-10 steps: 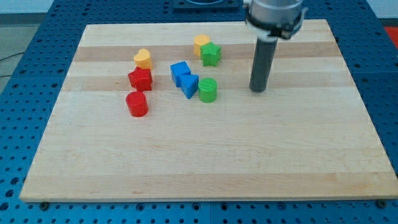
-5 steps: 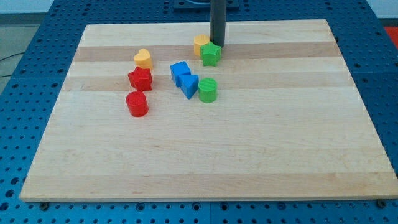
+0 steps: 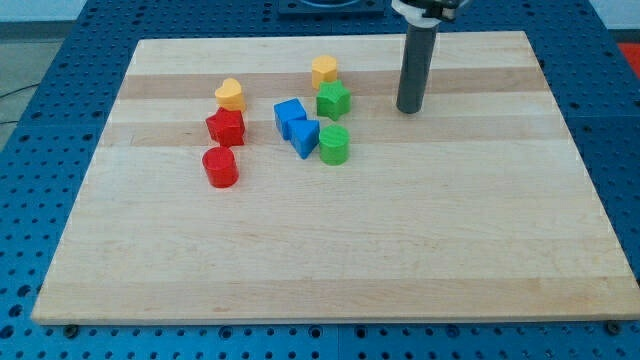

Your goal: Push the blue cube along with red star to the left

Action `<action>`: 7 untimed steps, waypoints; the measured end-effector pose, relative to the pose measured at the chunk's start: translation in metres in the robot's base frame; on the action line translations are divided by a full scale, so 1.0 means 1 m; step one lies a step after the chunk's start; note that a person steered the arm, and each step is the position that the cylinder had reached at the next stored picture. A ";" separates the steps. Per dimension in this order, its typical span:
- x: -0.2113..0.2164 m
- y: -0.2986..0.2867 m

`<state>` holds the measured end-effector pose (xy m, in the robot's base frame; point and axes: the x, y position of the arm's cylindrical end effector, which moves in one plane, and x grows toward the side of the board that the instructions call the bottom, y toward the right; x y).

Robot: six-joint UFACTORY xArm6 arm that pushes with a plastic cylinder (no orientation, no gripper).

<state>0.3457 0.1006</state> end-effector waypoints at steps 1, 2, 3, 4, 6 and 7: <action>0.008 -0.023; 0.026 -0.119; 0.026 -0.218; 0.048 -0.182; 0.034 -0.190; 0.062 -0.216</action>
